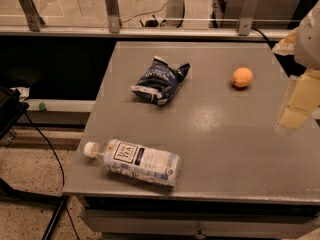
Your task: Move blue chip bag near blue plastic bottle
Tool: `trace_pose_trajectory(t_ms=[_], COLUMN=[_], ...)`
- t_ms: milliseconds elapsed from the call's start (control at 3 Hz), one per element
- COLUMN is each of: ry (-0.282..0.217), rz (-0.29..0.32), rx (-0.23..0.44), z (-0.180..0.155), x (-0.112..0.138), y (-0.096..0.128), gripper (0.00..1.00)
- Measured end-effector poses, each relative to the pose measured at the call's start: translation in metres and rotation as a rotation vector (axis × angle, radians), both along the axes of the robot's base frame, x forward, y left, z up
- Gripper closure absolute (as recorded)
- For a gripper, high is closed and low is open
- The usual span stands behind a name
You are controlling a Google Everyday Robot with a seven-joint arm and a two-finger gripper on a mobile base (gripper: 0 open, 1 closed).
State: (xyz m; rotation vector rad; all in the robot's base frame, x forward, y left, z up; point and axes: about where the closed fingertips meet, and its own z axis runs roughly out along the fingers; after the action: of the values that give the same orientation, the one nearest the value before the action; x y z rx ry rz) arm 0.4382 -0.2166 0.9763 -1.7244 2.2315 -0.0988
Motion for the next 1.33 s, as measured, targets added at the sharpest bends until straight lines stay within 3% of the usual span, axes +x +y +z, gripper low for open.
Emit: trace_pose_trajectory(t_ms=[333, 667, 1000, 1333], ry=[0.0, -0.014, -0.029, -0.047], rz=[0.0, 0.017, 0.055, 0.096], rx=[0.0, 0.027, 0.093, 0.185], z=[0.0, -0.009, -0.028, -0.054], x=[0.0, 0.029, 0.081, 0.145], y=[0.0, 0.017, 0.061, 0.121], gripper=[0.0, 0.0, 0.0, 0.0])
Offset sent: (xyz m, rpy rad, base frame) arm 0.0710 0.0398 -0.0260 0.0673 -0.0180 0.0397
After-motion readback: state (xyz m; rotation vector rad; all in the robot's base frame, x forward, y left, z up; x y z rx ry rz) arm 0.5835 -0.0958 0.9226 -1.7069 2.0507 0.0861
